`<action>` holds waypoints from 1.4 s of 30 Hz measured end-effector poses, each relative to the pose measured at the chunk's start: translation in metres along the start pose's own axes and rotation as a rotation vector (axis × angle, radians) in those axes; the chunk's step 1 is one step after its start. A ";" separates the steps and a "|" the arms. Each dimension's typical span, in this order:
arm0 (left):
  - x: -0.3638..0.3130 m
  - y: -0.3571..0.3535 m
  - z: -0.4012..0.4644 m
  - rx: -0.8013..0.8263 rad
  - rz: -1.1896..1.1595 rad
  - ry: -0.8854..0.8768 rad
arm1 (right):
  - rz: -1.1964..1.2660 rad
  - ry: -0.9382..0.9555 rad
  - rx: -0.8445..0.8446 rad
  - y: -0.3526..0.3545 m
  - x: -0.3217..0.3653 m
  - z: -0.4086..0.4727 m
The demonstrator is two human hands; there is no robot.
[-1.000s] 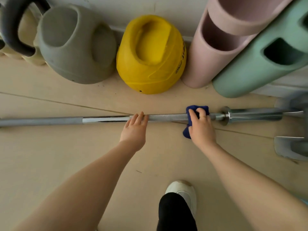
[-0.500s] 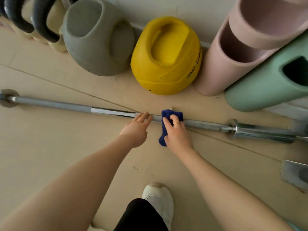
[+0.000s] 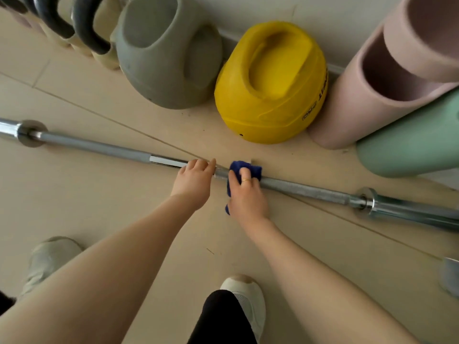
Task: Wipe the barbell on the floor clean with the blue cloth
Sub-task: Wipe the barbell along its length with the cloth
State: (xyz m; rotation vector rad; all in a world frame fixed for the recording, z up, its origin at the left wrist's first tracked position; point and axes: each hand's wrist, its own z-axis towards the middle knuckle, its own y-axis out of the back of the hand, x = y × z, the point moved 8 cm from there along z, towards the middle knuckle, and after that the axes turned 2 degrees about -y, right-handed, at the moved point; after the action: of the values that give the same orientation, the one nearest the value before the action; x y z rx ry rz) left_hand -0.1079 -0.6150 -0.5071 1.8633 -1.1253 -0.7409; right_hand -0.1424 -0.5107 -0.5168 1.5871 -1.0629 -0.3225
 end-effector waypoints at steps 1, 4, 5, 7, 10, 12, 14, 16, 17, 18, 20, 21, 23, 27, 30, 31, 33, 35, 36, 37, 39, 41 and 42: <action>0.000 -0.002 0.004 0.001 0.026 -0.010 | -0.051 0.057 0.012 0.003 0.002 0.000; 0.008 -0.011 0.014 0.062 0.052 -0.032 | -0.168 -0.041 0.017 0.023 -0.039 0.001; 0.010 -0.013 0.018 0.078 0.056 -0.044 | -0.174 -0.162 0.015 0.031 -0.061 -0.002; 0.010 -0.011 0.024 0.098 0.113 -0.101 | -0.187 -0.358 0.050 0.041 -0.091 -0.008; 0.009 -0.005 0.029 0.136 0.209 -0.181 | -0.162 -0.384 0.099 0.035 -0.074 -0.006; 0.011 -0.007 0.027 0.146 0.223 -0.199 | -0.063 -0.298 0.109 0.021 -0.035 -0.001; 0.013 -0.009 0.022 0.114 0.226 -0.213 | 0.022 -0.201 0.112 0.005 0.010 0.000; 0.017 -0.015 0.014 0.080 0.185 -0.201 | 0.072 -0.187 0.134 -0.005 0.035 -0.001; 0.019 -0.020 0.009 0.073 0.169 -0.203 | 0.082 -0.187 0.153 -0.009 0.038 -0.003; 0.019 -0.023 0.003 0.057 0.160 -0.219 | 0.076 -0.175 0.172 -0.010 0.035 -0.006; 0.017 -0.024 -0.009 -0.005 0.190 -0.272 | 0.008 -0.185 0.154 -0.009 0.014 -0.012; 0.016 -0.024 -0.013 -0.024 0.216 -0.292 | -0.007 -0.267 0.129 -0.006 -0.002 -0.015; 0.017 -0.027 -0.016 -0.081 0.236 -0.311 | 0.014 -0.451 0.109 -0.002 -0.020 -0.018; 0.016 -0.040 -0.023 -0.002 0.161 -0.295 | 0.074 -0.216 0.085 -0.013 0.028 -0.014; 0.019 -0.046 -0.020 0.026 0.159 -0.259 | 0.181 -0.053 0.070 -0.019 0.039 -0.025; 0.020 -0.045 -0.019 0.024 0.162 -0.256 | 0.163 -0.059 0.080 -0.018 0.030 -0.027; 0.019 -0.043 -0.019 0.030 0.156 -0.254 | 0.041 -0.168 0.087 -0.012 0.002 -0.028; 0.018 -0.044 -0.021 0.021 0.165 -0.256 | -0.048 -0.317 0.077 -0.004 -0.023 -0.028; 0.017 -0.045 -0.020 0.025 0.153 -0.246 | -0.041 -0.346 0.084 -0.004 -0.024 -0.027; 0.015 -0.046 -0.019 0.041 0.131 -0.236 | -0.018 -0.332 0.097 -0.005 -0.019 -0.025; 0.006 -0.047 -0.019 0.073 0.103 -0.253 | 0.029 -0.228 0.123 -0.014 -0.003 -0.021; -0.008 -0.044 -0.018 0.083 0.067 -0.289 | 0.135 -0.167 0.111 -0.014 -0.002 -0.022; -0.015 -0.043 -0.019 0.091 0.045 -0.307 | 0.176 -0.149 0.078 -0.011 -0.009 -0.025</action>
State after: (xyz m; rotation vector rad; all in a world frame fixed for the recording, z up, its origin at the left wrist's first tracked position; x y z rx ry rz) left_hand -0.0815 -0.5831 -0.5346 1.8334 -1.4090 -0.9884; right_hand -0.1247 -0.4878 -0.5217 1.5439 -1.3345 -0.2862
